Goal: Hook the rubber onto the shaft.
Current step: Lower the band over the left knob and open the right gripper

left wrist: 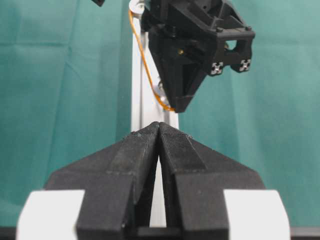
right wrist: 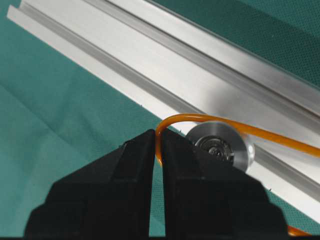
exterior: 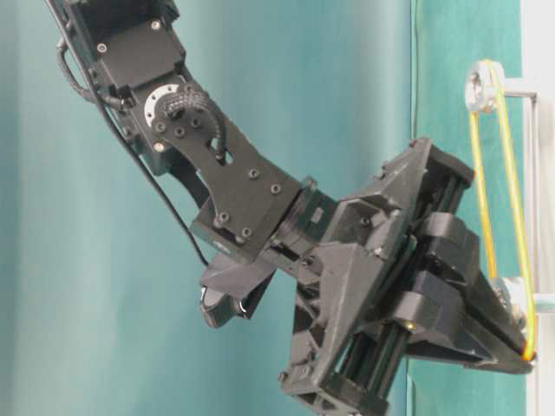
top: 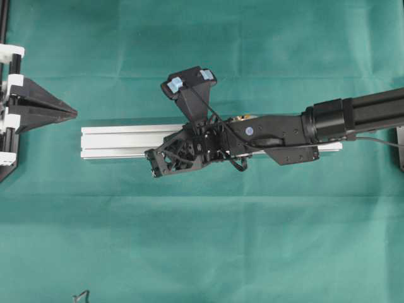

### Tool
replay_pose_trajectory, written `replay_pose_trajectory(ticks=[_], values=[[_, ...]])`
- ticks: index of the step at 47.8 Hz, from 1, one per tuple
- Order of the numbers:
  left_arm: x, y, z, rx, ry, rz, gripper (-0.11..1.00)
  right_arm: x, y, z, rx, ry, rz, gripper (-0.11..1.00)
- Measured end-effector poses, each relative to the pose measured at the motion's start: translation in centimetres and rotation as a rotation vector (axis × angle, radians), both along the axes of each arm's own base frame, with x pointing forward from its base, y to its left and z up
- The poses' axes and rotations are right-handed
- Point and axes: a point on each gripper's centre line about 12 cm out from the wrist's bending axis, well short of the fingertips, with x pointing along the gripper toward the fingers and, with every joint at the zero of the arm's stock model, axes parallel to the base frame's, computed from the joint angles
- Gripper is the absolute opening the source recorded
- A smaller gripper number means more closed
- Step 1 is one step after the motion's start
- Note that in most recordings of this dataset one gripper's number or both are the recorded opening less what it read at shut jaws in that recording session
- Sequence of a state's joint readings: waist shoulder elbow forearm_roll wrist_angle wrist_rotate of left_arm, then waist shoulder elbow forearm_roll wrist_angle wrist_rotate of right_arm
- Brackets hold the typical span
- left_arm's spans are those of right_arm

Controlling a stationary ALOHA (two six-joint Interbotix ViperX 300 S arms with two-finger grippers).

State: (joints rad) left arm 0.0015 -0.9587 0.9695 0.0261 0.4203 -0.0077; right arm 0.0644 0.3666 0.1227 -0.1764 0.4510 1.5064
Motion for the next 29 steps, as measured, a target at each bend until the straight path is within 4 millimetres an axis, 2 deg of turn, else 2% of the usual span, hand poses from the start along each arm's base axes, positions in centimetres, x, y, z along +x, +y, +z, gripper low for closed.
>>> replay_pose_trajectory(ticks=[29], values=[[0.00,-0.01,0.00,-0.002,0.000,0.000,0.00,-0.18,0.20,-0.24,-0.003,0.006,0.006,0.07]])
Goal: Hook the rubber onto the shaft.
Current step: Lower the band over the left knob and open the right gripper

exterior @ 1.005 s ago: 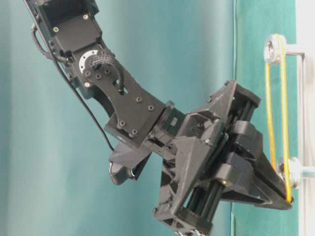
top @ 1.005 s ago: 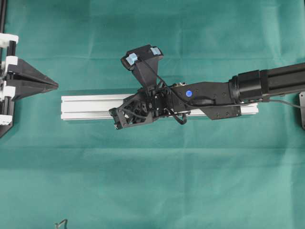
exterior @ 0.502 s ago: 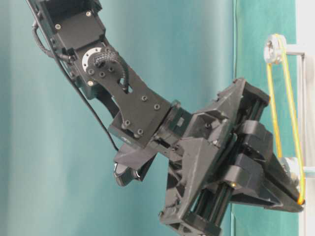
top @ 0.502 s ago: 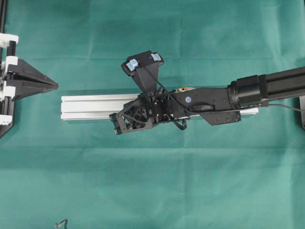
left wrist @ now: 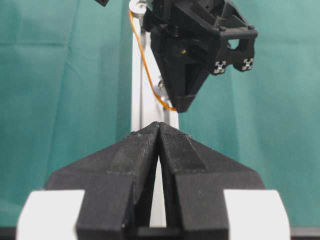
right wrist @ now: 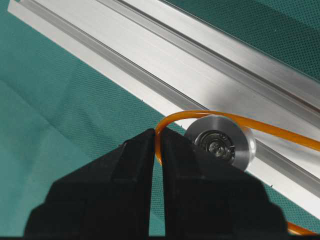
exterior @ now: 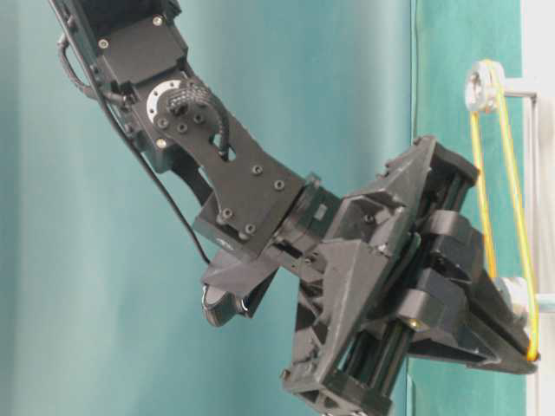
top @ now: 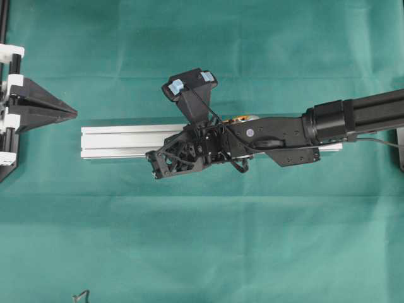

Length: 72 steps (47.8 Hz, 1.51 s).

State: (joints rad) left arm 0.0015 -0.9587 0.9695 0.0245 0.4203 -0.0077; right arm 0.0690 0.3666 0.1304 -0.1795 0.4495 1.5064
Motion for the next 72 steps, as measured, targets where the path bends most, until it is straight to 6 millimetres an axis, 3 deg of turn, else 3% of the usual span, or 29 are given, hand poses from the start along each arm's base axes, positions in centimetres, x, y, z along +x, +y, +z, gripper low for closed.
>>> replay_pose_trajectory(ticks=[20,43,72], values=[[0.0,0.0,0.0,0.002,0.000,0.000,0.00,-0.4,0.7,-0.3,0.000,0.008,0.014,0.07],[0.0,0.0,0.0,0.002,0.000,0.000,0.00,-2.8,1.3,-1.5,-0.004,0.066,0.028,0.07],[0.0,0.0,0.0,0.000,0.000,0.000,0.00,-5.1,1.3,0.0,-0.023,0.061,0.048,0.07]])
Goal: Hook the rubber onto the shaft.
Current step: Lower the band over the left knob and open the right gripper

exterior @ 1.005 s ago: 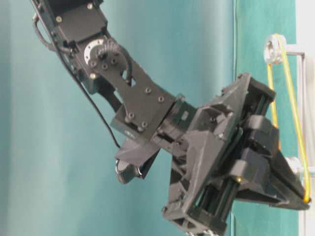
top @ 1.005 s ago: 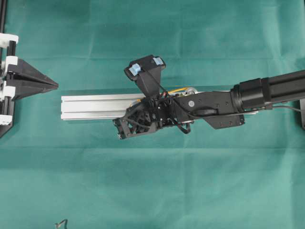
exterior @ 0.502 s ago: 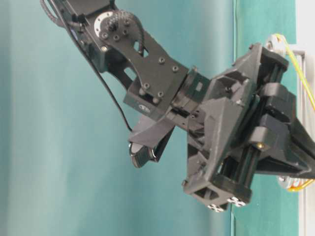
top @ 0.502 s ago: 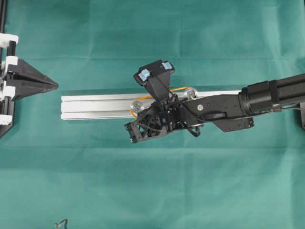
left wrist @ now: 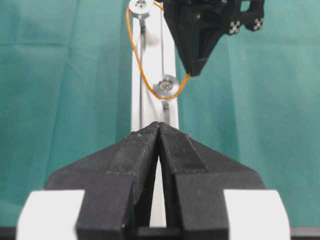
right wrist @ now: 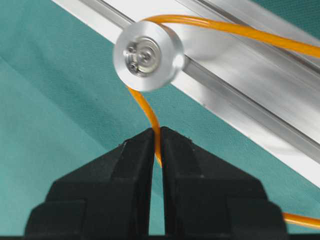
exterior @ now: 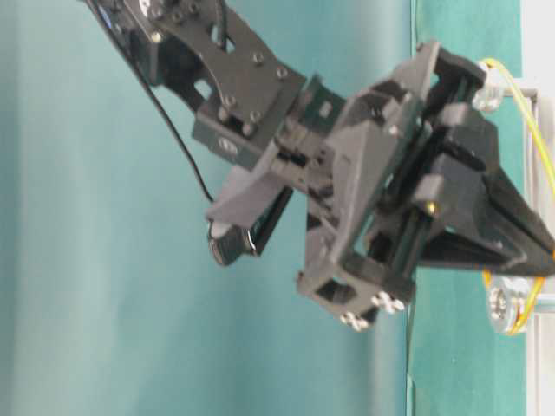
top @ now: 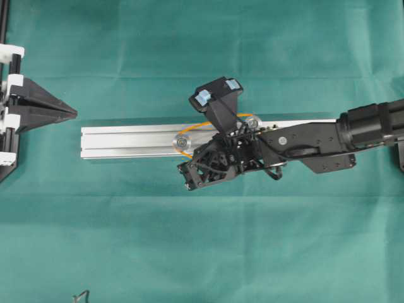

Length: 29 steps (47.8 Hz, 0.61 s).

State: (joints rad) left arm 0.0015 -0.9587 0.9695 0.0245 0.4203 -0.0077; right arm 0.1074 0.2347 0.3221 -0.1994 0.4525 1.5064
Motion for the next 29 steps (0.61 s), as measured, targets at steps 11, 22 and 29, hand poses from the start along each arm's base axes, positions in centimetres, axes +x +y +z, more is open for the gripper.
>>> replay_pose_trajectory(ticks=[11,22,29], values=[[0.00,0.01,0.00,0.002,0.000,0.000,0.00,-0.88,-0.11,0.20,-0.004,0.004,0.003,0.07],[0.00,0.01,0.00,0.000,0.000,0.001,0.00,-1.09,-0.16,0.30,-0.010,0.004,0.007,0.07],[-0.03,0.01,0.03,-0.001,-0.002,0.001,0.00,-1.07,-0.17,0.31,-0.013,0.002,0.012,0.07]])
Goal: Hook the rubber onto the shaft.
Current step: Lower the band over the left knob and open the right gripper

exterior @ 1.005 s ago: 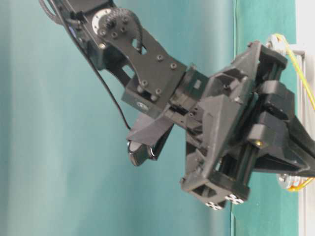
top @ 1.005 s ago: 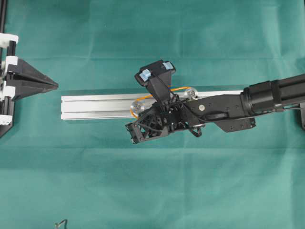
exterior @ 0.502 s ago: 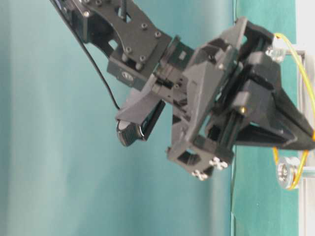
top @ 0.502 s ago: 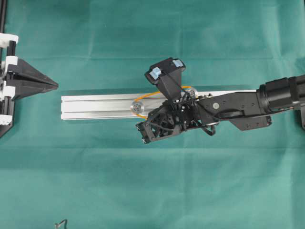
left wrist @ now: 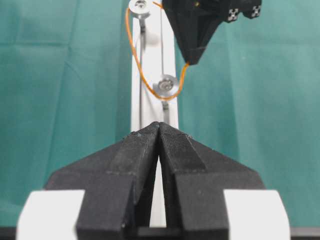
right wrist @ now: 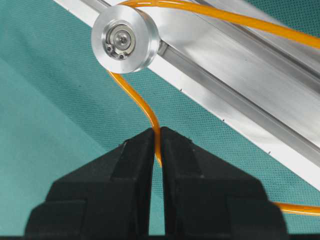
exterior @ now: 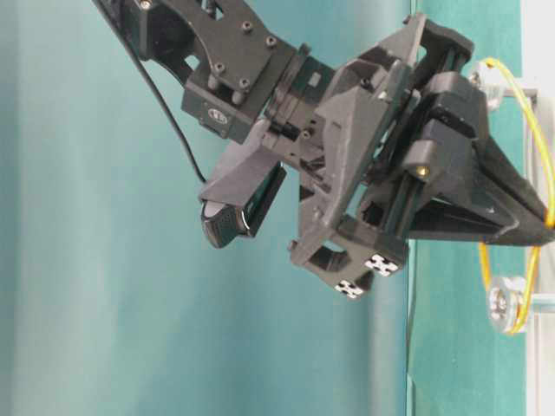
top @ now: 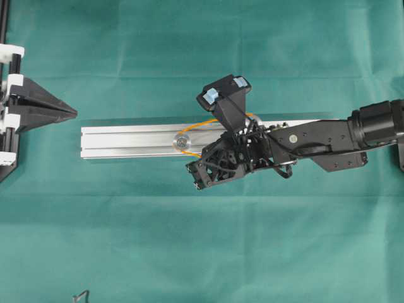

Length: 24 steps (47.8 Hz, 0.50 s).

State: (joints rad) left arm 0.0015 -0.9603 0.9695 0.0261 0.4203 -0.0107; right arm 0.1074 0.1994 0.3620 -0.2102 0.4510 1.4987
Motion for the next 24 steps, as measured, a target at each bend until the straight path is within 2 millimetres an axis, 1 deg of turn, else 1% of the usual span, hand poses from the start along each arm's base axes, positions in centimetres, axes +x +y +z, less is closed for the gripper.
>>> replay_pose_trajectory(ticks=[24], values=[[0.00,-0.01,0.00,-0.002,0.000,0.000,0.00,0.03,-0.08,0.04,-0.029,0.001,0.041,0.07]])
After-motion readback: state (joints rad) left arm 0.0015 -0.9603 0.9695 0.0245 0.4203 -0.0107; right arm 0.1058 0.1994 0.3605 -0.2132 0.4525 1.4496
